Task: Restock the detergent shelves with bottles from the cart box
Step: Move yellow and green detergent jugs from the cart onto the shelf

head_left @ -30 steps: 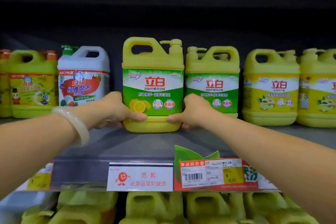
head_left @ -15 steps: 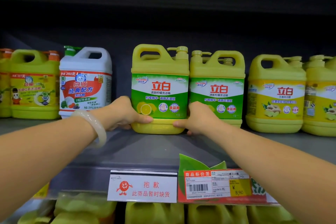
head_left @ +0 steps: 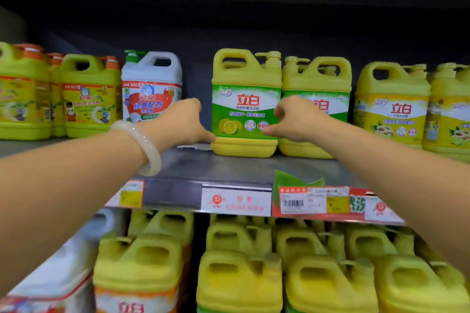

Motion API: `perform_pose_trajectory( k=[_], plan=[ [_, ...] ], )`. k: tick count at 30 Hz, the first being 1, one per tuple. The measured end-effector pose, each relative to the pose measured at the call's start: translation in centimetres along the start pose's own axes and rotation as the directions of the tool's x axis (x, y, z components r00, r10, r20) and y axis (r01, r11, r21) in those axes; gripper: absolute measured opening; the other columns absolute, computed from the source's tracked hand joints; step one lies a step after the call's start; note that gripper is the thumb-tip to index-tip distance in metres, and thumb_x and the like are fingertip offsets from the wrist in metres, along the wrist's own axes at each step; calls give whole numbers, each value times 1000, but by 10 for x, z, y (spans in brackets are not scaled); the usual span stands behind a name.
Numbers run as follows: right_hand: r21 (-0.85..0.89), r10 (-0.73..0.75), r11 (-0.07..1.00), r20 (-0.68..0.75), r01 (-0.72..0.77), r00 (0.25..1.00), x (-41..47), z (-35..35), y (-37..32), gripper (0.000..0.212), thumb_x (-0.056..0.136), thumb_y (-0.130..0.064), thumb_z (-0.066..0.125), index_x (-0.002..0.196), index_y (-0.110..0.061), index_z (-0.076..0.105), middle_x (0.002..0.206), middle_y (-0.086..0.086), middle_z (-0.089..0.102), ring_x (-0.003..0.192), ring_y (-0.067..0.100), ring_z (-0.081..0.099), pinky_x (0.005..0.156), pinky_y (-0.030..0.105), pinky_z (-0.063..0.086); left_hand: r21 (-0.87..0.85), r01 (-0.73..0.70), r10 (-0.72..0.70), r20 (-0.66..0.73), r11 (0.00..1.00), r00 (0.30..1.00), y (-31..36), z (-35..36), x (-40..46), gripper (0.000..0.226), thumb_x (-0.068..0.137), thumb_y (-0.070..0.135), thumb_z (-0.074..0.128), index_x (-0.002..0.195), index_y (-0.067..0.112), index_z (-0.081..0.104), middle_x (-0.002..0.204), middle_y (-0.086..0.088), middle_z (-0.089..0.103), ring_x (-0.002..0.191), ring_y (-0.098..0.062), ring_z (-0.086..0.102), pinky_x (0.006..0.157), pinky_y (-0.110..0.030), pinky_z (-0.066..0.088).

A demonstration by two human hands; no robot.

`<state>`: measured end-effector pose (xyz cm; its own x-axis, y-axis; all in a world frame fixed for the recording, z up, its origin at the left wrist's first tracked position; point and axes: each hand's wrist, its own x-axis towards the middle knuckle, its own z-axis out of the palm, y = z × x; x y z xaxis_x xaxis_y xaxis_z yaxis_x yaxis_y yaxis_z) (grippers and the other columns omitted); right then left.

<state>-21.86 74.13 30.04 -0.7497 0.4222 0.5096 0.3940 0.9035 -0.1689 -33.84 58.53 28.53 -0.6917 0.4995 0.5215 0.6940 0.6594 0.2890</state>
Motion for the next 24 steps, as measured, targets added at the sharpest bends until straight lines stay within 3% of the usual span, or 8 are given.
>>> perform_pose_trajectory(
  k=[3,5,9,12,19,24],
  plan=[
    [-105,-221,970,-17,219,975,-26,-7,-44,51,84,-37,67,121,-2,57,122,15,61,113,32,55,94,39,47,175,-85,94,-45,981,995,-12,-27,-35,57,77,34,73,120,1,55,120,-18,59,109,-35,55,90,-39,47],
    [-144,-369,921,-28,362,929,-46,-4,-77,50,83,-35,68,120,-3,57,125,17,59,115,35,53,94,42,45,265,-85,98,-35,961,995,-22,-44,-64,47,78,34,71,108,-1,59,109,-20,61,100,-34,57,83,-39,46],
    [-88,-577,813,-1,575,817,-95,20,-144,48,81,-36,69,116,-4,58,117,20,60,107,38,55,87,42,47,455,-26,20,18,890,1000,-57,-72,-139,50,79,31,72,115,-1,60,114,-23,62,103,-39,58,83,-42,45],
    [5,-666,744,96,669,740,-145,56,-193,49,81,-34,70,116,-1,57,117,23,59,107,39,55,84,40,45,520,64,-125,83,852,989,-98,-84,-209,50,77,30,72,116,0,59,113,-23,62,101,-40,58,81,-43,46],
    [295,-826,557,296,776,480,-278,139,-311,48,83,-36,66,119,-6,56,121,20,60,112,34,56,85,35,46,560,320,-516,234,764,824,-196,-94,-379,58,79,34,71,125,4,53,121,-17,60,111,-36,56,87,-39,45],
    [373,-850,493,396,786,346,-345,189,-397,51,81,-39,67,120,-10,52,125,15,56,116,35,54,89,38,48,546,461,-667,267,699,696,-280,-104,-468,59,79,32,72,127,7,51,122,-15,60,111,-33,56,86,-36,46]
  ],
)
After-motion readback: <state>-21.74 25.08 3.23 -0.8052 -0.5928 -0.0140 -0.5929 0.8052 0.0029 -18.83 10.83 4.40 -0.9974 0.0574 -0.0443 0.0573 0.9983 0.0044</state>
